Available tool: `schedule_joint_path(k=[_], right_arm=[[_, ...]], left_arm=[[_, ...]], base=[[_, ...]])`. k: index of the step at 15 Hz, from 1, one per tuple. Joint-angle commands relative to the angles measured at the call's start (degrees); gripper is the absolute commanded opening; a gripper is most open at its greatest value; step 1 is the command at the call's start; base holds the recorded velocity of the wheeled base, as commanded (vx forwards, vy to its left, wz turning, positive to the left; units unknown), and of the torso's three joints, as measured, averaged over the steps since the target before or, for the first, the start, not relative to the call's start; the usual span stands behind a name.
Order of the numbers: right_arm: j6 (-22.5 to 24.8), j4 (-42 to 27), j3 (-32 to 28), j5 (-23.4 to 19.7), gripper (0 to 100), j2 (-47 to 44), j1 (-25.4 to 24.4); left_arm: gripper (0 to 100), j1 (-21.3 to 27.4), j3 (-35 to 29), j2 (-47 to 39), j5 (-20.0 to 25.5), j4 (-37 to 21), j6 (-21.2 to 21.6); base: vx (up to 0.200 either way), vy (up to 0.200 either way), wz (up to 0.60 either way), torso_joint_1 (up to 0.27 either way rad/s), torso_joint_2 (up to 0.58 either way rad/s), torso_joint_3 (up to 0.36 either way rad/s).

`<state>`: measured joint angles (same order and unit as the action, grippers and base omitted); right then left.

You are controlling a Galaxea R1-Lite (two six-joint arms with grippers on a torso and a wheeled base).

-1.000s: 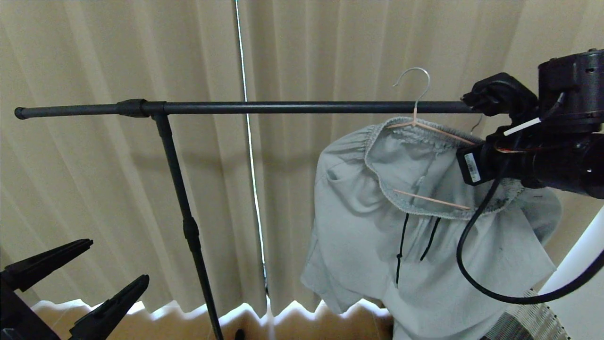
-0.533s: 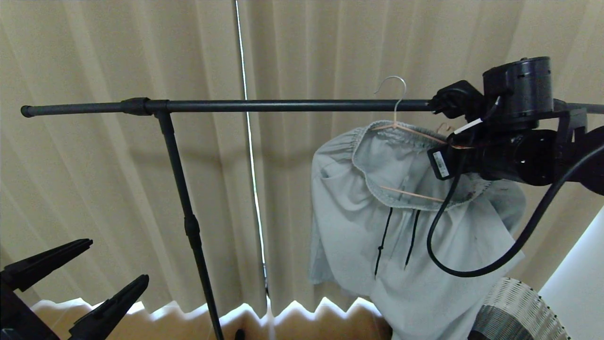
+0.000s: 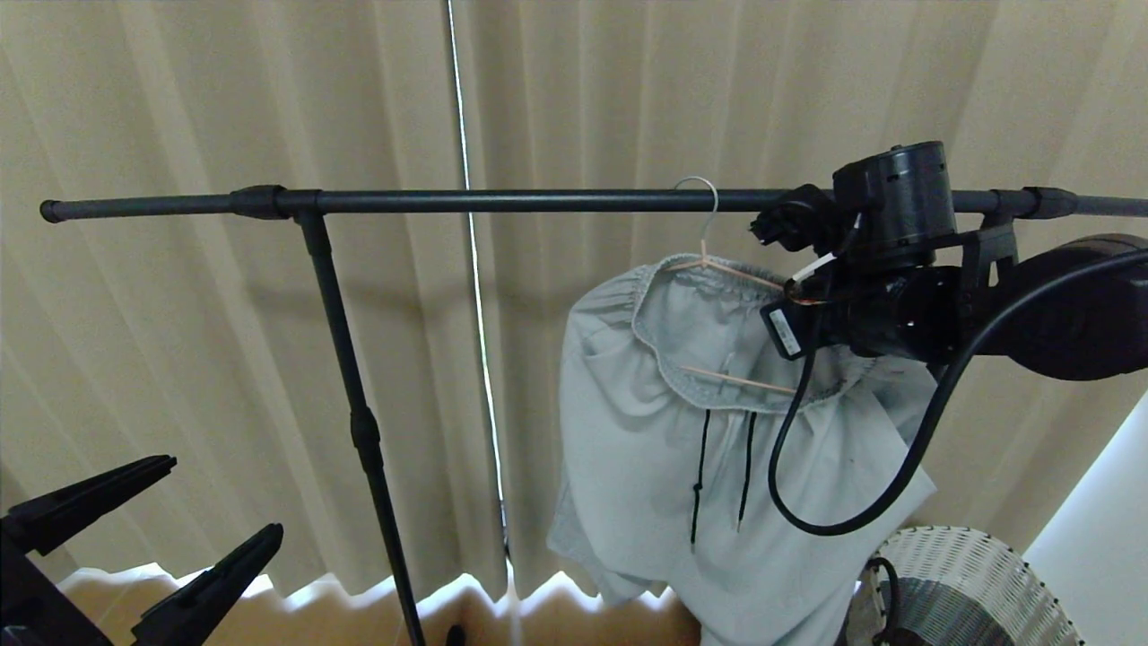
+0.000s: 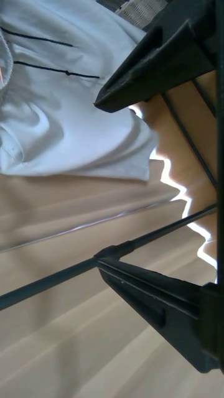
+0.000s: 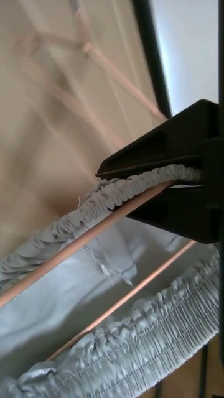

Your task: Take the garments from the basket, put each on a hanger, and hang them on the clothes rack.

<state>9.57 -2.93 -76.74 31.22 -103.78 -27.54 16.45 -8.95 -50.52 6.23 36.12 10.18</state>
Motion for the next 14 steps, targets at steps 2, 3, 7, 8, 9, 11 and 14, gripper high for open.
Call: schedule_joint_path(k=[2,3,7,8,9,11,14], right_arm=[[0.0,0.0,-0.1,0.0,0,-0.4,-2.4],[0.0,-0.2,-0.1,0.0,0,-0.2,-3.1],[-0.1,-0.2,0.3,-0.2,100,0.3,-4.1],[-0.4,0.3,0.5,-0.5,100,0.8,-5.1],[-0.6,0.9,1.7,-0.9,100,1.4,-6.0],[-0.7,4.5,4.9,-4.2,100,2.7,-9.0],[-0.7,13.9,10.0,-11.2,100,3.3,-9.1]], left_arm=[[100,0.0,0.0,0.0,0.0,0.0,0.0],[100,0.0,0.0,0.0,0.0,0.0,0.0],[100,0.0,-0.1,0.9,0.0,0.0,-0.1],[100,-0.2,-0.1,0.9,0.0,0.0,-0.1],[100,-0.1,-0.1,0.9,0.0,0.0,-0.1],[100,-0.2,-0.1,0.9,0.0,0.0,-0.1],[100,-0.3,-0.2,0.9,0.0,0.0,-0.1]], base=[[0.0,0.0,0.0,0.0,0.0,0.0],[0.0,0.0,0.0,0.0,0.0,0.0],[0.0,0.0,0.0,0.0,0.0,0.0],[0.0,0.0,0.0,0.0,0.0,0.0],[0.0,0.0,0.0,0.0,0.0,0.0],[0.0,0.0,0.0,0.0,0.0,0.0],[0.0,0.0,0.0,0.0,0.0,0.0]])
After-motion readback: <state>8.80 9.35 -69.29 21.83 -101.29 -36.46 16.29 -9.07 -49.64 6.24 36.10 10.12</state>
